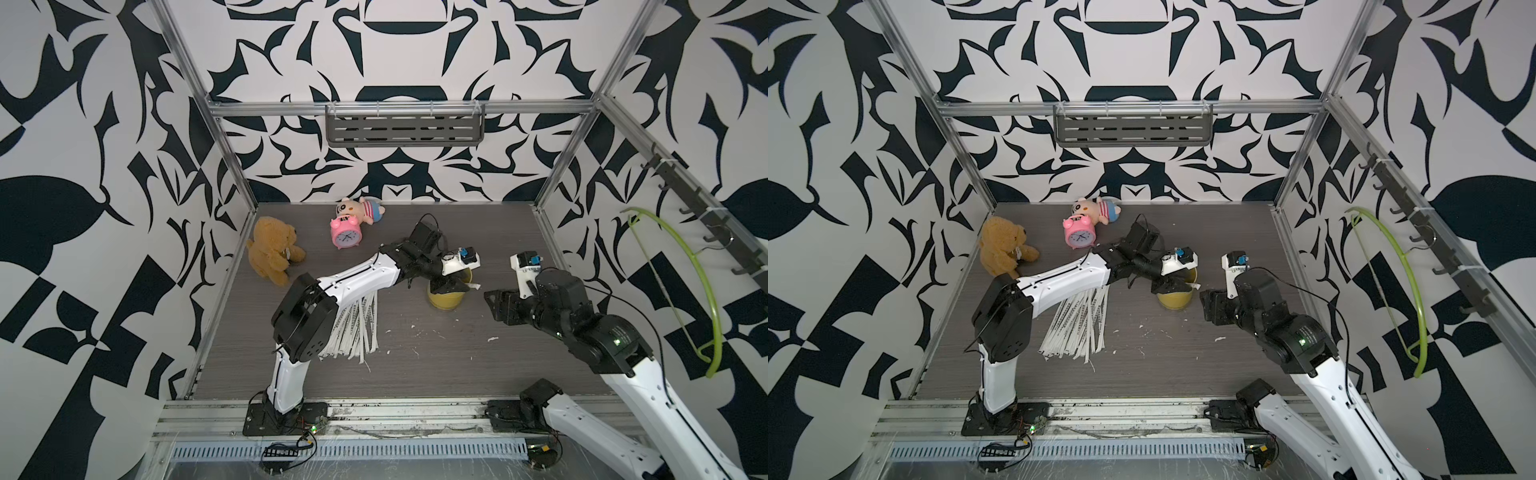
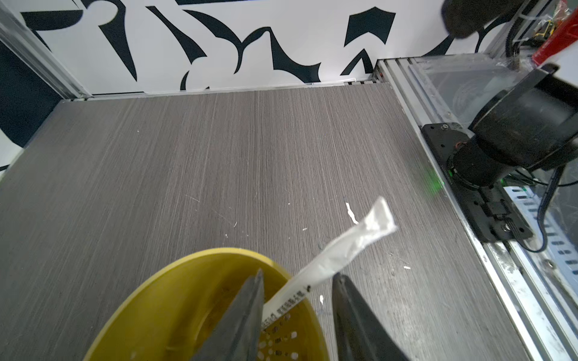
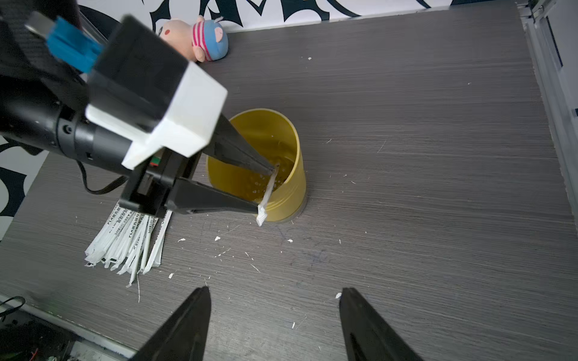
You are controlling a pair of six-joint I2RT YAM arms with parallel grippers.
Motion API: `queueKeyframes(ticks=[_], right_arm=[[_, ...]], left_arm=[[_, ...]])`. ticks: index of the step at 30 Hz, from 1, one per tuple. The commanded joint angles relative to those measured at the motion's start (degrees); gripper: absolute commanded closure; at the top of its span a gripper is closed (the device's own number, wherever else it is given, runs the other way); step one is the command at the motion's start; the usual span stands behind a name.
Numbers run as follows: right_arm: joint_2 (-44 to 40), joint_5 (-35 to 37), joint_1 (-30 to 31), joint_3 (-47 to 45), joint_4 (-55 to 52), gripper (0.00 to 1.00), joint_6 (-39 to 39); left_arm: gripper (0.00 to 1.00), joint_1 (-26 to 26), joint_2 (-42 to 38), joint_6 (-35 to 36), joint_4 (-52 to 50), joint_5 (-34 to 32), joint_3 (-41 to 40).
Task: Take the straws out of the storage container
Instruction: Pick up the straw from the container.
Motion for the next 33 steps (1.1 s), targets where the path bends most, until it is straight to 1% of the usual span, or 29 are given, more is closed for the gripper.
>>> queueKeyframes(ticks=[1,3,5,7,9,13,20,24,26,28,29,31,33], right_arm=[[0.2,0.8,-0.1,-0.1,2.5,0.30,-0.1],[0.3,0.6,-0.1,-0.1,2.6,0.30,-0.1],[0.4,0.6,-0.1,-0.1,2.6,0.30,-0.2],[0.2,0.6,-0.1,-0.2,2.6,0.30,-0.1],[-0.6,0.7,-0.1,-0.7,3.0,0.31,-0.2],[-2.0,1.1,-0.1,-1.0,3.7,0.31,-0.3],[-1.8,1.0,-0.1,-0.1,3.1,0.31,-0.2],[-1.9,1.0,-0.1,0.7,3.0,0.32,-0.2],[-2.0,1.2,-0.2,1.4,3.2,0.33,0.0],[-2.4,1.3,-0.1,2.1,4.2,0.34,-0.3],[-2.7,-0.2,-0.1,2.4,5.3,0.35,-0.8],[-3.2,-3.9,-0.2,3.4,7.9,0.36,-1.8],[-2.8,-9.2,-0.1,4.7,10.4,0.36,-3.4]], left_arm=[[0.59,-1.0,1.0,3.5,-4.3,1.1,2.5],[0.60,-1.2,1.5,3.8,-4.7,0.9,3.2],[0.64,-1.3,2.0,3.9,-4.9,0.6,3.9],[0.71,-1.4,2.5,4.1,-4.7,0.4,4.2],[0.81,-1.5,2.3,4.6,-4.5,0.4,4.0],[0.86,-1.6,0.6,4.6,-2.3,-0.6,2.9],[0.87,-1.6,-3.5,3.7,1.2,-1.3,2.4],[0.87,-1.6,-7.1,1.3,3.3,-2.6,1.7],[0.88,-1.7,-9.6,-1.0,5.5,-3.2,0.8],[0.88,-1.7,-12.5,-6.9,7.6,-3.9,0.5],[0.88,-1.7,-13.7,-8.8,8.0,-3.7,0.4],[0.88,-1.7,-16.8,-12.4,8.2,-2.7,0.1],[0.87,-1.7,-19.4,-14.9,7.4,-2.7,0.0]])
